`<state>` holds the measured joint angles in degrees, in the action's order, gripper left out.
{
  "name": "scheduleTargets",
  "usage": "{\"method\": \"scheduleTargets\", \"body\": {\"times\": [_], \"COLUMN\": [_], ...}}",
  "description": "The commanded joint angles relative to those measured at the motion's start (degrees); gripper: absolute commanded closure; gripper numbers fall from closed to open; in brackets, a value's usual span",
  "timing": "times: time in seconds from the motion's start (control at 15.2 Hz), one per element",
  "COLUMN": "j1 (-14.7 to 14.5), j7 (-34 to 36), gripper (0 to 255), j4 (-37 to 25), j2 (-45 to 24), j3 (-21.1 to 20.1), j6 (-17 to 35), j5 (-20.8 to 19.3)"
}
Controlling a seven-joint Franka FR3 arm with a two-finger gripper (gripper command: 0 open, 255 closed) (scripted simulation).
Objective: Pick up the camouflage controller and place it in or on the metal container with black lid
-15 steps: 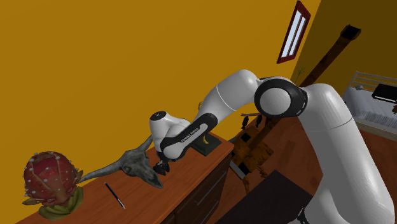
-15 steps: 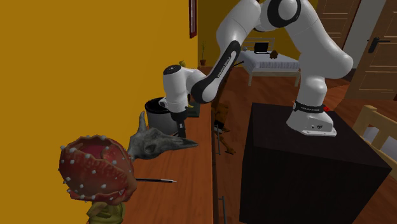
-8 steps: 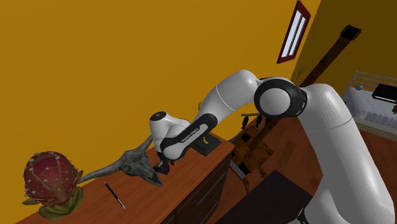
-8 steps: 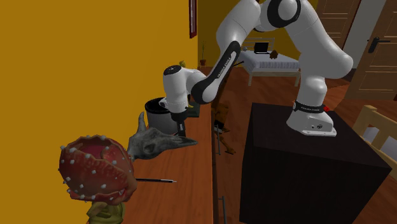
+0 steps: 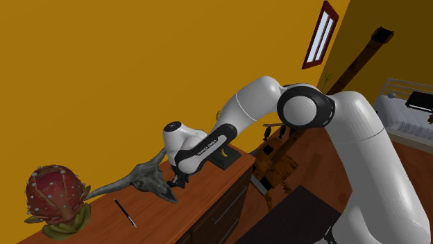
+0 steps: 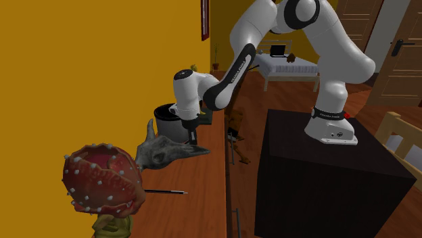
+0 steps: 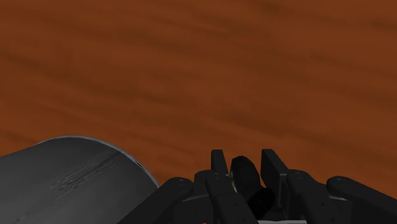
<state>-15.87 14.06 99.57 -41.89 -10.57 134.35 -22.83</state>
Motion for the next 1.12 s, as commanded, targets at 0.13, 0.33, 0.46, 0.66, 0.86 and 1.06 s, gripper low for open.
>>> {"method": "scheduleTargets", "body": {"times": [0.13, 0.33, 0.46, 0.66, 0.86, 1.06], "j1": [0.2, 0.5, 0.7, 0.9, 1.1, 1.4], "j7": [-0.3, -0.8, -1.1, -1.6, -2.2, -2.7], "gripper": [255, 255, 255, 255, 255, 255], "j4": [0.3, 0.7, 0.9, 1.1, 1.1, 1.1], "j2": [1.2, 2.9, 4.1, 5.7, 7.3, 8.8], "j3": [-0.3, -0.7, -1.0, -1.4, -1.7, -2.1], "j6": [-0.9, -2.2, -3.1, -4.5, -6.0, -7.5], "j5": [0.3, 0.9, 1.2, 1.8, 2.3, 2.9]}}
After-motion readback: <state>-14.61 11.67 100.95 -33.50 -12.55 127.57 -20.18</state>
